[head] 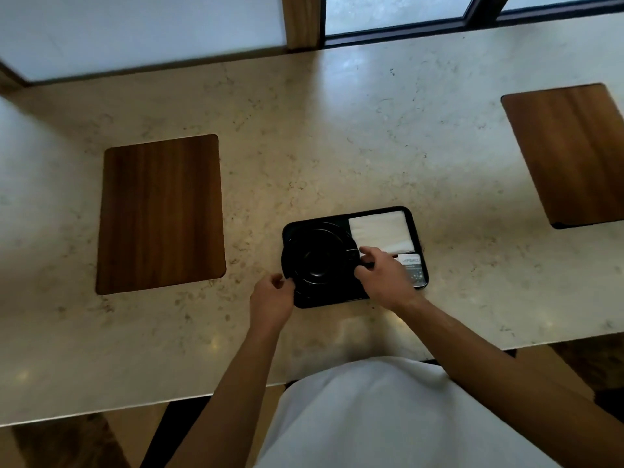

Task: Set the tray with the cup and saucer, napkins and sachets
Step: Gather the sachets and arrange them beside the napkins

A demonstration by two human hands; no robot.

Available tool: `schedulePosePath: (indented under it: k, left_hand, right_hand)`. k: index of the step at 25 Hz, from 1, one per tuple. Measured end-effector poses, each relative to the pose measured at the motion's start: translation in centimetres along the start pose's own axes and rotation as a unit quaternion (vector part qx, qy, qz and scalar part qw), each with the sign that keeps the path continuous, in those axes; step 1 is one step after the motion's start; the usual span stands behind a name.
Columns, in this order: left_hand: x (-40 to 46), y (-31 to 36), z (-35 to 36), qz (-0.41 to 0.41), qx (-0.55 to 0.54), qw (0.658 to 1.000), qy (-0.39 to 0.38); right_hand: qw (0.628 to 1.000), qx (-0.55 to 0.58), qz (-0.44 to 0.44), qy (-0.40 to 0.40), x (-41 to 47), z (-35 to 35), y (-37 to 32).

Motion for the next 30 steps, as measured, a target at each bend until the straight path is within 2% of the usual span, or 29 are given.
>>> schedulePosePath:
  k: [2,5,9,15,22,25,27,28,30]
  left_hand:
    - [0.9,0.7,0.3,0.017,0.027,0.999,-0.011]
    - [1.9,1.2,-0.3,0.034,0.054,0.997,0.032]
    - [1.9,1.4,-0.4,0.017,0.02,0.999,0.025]
    - [2.1,1.6,-0.5,0.011,0.037,0.998,0.057]
    - [2.7,0.8,-0.5,0.003,0.031,0.999,0.024]
    - [2.1,1.4,-0.4,-0.002,0.03,0.999,0.033]
    - [1.3,2.4,-0.9,0.008,0.019,0.996,0.088]
    - [0.9,3.1,-1.1,0.028,0.01,0.993,0.111]
    - [0.4,4.6,-0.9,0.079,-0.011,0.992,0.102]
  right_hand:
    - [1.0,0.011,0.006,-0.007,0.1,0.1,-0.4]
    - [0.998,0.046,0.02,-0.025,0.9,0.4,-0.6]
    - [0.999,0.037,0.017,-0.027,1.5,0.2,-0.5]
    - [0.998,0.044,0.017,-0.029,1.3,0.3,-0.9]
    - [0.999,0.032,0.01,-0.039,1.4,0.0,-1.4]
    - [0.998,-0.058,-0.019,0.013,1.5,-0.7,-1.5]
    - [0.994,-0.099,-0.024,0.048,1.5,-1.1,-1.6]
    - [0.995,-0.089,-0.013,0.052,1.4,-1.1,-1.4]
    - [0.998,-0.041,0.031,0.041,1.3,-0.9,-0.8]
Point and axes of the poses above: each hand's wrist, its own x-axis towards the middle knuckle, its own z-axis out of the palm, y = z × x, the point moved 5 cm from there along x, towards the middle knuckle, and after that the axes turned 8 degrees about -x, right-handed, at the moved point
